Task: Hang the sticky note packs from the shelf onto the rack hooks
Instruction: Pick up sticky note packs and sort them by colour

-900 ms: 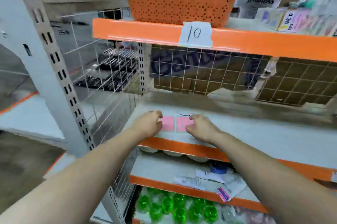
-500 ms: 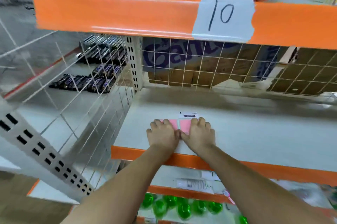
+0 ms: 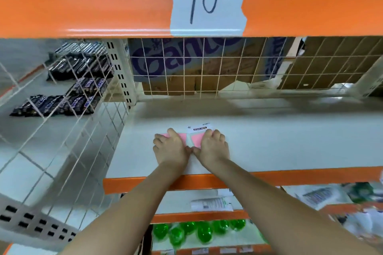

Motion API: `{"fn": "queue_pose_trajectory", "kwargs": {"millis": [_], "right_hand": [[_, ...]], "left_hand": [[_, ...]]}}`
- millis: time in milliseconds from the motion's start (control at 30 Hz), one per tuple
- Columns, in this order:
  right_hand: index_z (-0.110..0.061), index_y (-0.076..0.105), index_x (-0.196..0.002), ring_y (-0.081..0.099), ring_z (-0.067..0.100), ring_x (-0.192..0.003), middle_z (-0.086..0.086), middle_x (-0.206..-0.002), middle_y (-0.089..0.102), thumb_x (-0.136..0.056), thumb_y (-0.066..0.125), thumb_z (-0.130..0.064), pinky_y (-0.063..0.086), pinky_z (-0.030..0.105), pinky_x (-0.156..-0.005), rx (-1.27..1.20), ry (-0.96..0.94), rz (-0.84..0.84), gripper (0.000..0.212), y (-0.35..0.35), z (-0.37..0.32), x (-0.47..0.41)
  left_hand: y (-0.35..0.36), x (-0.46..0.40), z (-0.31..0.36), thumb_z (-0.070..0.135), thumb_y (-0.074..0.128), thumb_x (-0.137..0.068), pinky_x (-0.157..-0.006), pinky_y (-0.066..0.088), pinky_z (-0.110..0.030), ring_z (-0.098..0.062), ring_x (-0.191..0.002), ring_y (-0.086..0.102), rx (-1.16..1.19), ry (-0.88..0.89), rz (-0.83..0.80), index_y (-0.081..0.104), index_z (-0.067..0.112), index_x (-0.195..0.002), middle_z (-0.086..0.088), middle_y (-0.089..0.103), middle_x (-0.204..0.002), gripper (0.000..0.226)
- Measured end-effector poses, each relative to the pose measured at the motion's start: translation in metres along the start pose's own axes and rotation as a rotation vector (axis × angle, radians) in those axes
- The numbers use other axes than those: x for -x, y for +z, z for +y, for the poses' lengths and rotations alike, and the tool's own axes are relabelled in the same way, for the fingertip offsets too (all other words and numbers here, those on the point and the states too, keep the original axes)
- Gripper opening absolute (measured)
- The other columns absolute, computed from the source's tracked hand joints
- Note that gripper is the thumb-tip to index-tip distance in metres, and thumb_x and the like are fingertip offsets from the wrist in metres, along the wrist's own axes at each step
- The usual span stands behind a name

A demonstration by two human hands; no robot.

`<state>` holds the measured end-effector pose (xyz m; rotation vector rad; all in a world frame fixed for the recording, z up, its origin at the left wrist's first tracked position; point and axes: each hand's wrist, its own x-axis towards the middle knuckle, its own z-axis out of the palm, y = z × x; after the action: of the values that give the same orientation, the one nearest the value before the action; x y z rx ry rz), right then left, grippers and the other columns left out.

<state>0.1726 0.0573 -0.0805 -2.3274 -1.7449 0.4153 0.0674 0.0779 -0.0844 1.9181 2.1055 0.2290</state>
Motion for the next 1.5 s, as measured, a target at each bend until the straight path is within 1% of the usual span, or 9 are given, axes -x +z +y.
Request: {"fn": "queue_pose_trajectory", "kwargs": {"millis": [400,600,800,900,967,1100,1167,1300,1500], "right_hand": [[-0.016,0.023,-0.142,0.039,0.032,-0.116,0.010,-0.129,0.027,-0.071,0.073,-0.041,0.038,0.040,-0.096,-0.201,0.109,0.250,0.090,-0.073,0.131,0.022],[-0.014,0.033,-0.141,0.033,0.034,-0.130,0.015,-0.136,0.025,-0.070,0.076,-0.035,0.036,0.041,-0.107,-0.389,0.336,0.425,0.085,-0.129,0.258,0.059],[-0.010,0.029,-0.143,0.036,0.029,-0.131,0.019,-0.139,0.038,-0.074,0.076,-0.039,0.033,0.026,-0.100,-0.627,0.598,0.438,0.089,-0.180,0.406,0.110],[-0.010,0.035,-0.138,0.042,0.030,-0.125,0.018,-0.133,0.042,-0.067,0.079,-0.040,0.039,0.033,-0.099,-0.707,0.652,0.461,0.089,-0.206,0.476,0.143],[-0.009,0.039,-0.133,0.051,0.032,-0.118,0.019,-0.130,0.047,-0.074,0.079,-0.031,0.046,0.037,-0.092,-0.803,0.657,0.501,0.075,-0.222,0.521,0.167],[-0.008,0.047,-0.118,0.054,0.022,-0.090,0.010,-0.106,0.053,-0.089,0.066,-0.029,0.041,0.011,-0.057,-0.858,0.671,0.677,0.040,-0.251,0.591,0.220],[-0.017,0.051,-0.099,0.049,0.017,-0.080,0.003,-0.090,0.051,-0.097,0.052,-0.032,0.039,0.015,-0.054,-0.887,0.680,0.763,0.015,-0.264,0.622,0.243],[-0.011,0.058,-0.094,0.048,0.015,-0.068,0.008,-0.084,0.053,-0.102,0.043,-0.023,0.038,0.026,-0.059,-0.967,0.690,0.896,0.020,-0.288,0.675,0.280],[-0.011,0.044,-0.130,0.060,0.012,-0.079,0.007,-0.109,0.062,-0.093,0.060,-0.013,0.050,0.023,-0.065,-1.029,0.767,1.043,0.040,-0.307,0.756,0.307]], "left_hand": [[0.005,0.034,0.106,0.033,0.072,-0.072,-0.089,0.040,-0.045,-0.038,-0.117,0.037,0.304,0.423,0.028,0.026,0.014,-0.137,-0.017,0.034,-0.126,0.083],[0.032,0.080,0.238,0.031,0.077,-0.069,-0.086,0.026,-0.024,-0.034,-0.117,0.035,0.440,0.575,-0.143,0.038,-0.002,-0.124,-0.019,0.042,-0.118,0.075],[0.070,0.166,0.378,0.044,0.078,-0.052,-0.099,0.045,-0.042,-0.033,-0.120,0.051,0.797,0.496,-0.624,0.029,0.004,-0.138,-0.020,0.051,-0.128,0.106],[0.098,0.214,0.442,0.041,0.078,-0.074,-0.082,0.046,-0.027,-0.021,-0.098,0.056,0.772,0.535,-0.718,0.042,0.004,-0.127,-0.010,0.053,-0.111,0.075],[0.109,0.248,0.482,0.042,0.061,-0.088,-0.060,0.041,-0.022,-0.018,-0.073,0.053,0.821,0.563,-0.792,0.056,0.005,-0.093,-0.011,0.056,-0.085,0.038],[0.128,0.311,0.545,0.043,0.032,-0.101,-0.058,0.048,-0.025,-0.021,-0.064,0.063,0.983,0.419,-1.050,0.065,-0.001,-0.092,-0.017,0.067,-0.077,0.055],[0.139,0.334,0.572,0.050,0.029,-0.100,-0.057,0.046,-0.025,-0.021,-0.058,0.061,1.009,0.264,-1.231,0.070,0.006,-0.085,-0.015,0.067,-0.073,0.063],[0.156,0.373,0.622,0.040,0.051,-0.096,-0.065,0.051,-0.020,-0.007,-0.073,0.063,1.027,-0.126,-1.535,0.066,0.015,-0.097,0.005,0.067,-0.090,0.029],[0.186,0.417,0.700,0.031,0.055,-0.093,-0.041,0.052,-0.030,-0.024,-0.060,0.061,0.809,0.084,-1.654,0.054,0.012,-0.113,-0.010,0.059,-0.087,0.027]]}}
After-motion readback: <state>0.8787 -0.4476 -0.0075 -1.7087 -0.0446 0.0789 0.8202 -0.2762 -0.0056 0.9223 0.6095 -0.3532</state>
